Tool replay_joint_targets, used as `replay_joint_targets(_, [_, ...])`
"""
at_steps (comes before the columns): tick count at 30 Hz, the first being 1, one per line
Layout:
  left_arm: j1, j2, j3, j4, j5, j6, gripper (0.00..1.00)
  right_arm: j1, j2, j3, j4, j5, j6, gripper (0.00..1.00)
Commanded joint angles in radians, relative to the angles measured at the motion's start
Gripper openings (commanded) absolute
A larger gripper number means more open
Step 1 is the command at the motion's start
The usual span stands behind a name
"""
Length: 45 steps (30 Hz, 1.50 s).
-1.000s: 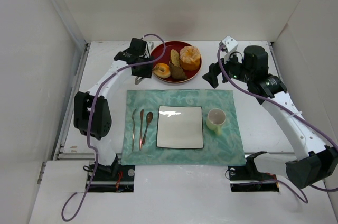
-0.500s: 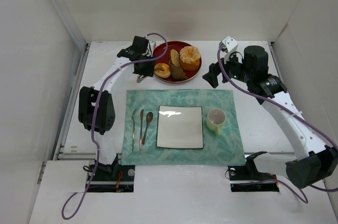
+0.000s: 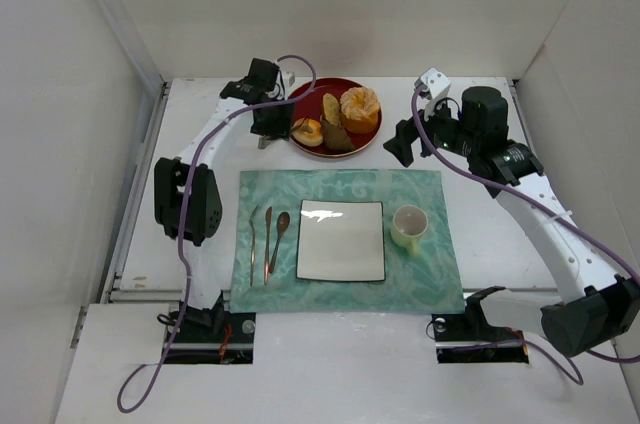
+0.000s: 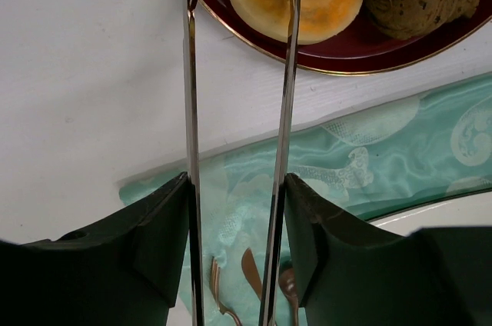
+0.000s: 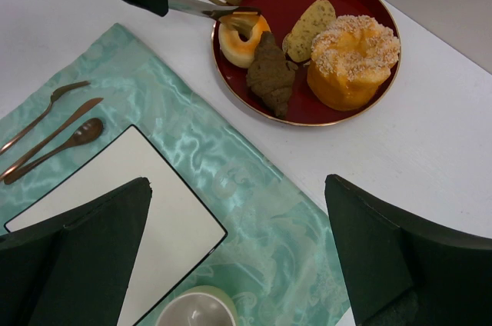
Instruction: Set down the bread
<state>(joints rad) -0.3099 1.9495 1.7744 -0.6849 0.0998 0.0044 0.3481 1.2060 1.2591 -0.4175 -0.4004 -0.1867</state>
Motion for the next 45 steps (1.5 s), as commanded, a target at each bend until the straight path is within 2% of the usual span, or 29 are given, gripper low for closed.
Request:
replay_joint_targets(1, [0.005, -0.011, 0.057, -0.044, 0.038, 0.017, 0.45, 0.003, -0.019, -0.006, 0.037, 0.0, 0.001, 1.0])
replay_joint_targets(13, [0.005, 0.02, 0.1, -0.111, 0.09, 0.017, 0.45, 0.003, -0.028, -0.015, 0.037, 0.0, 0.001, 1.0])
replay_joint_targets(22, [0.014, 0.02, 0.1, -0.111, 0.072, 0.017, 0.45, 0.003, -0.037, -0.015, 0.046, 0.0, 0.001, 1.0])
replay_joint_targets(28, [0.052, 0.008, 0.077, -0.111, 0.104, 0.017, 0.42, 0.003, -0.037, -0.015, 0.046, 0.0, 0.001, 1.0])
replay_joint_targets(45, [0.052, 0.02, 0.065, -0.102, 0.155, 0.017, 0.41, 0.003, -0.046, -0.015, 0.046, 0.009, 0.001, 1.0])
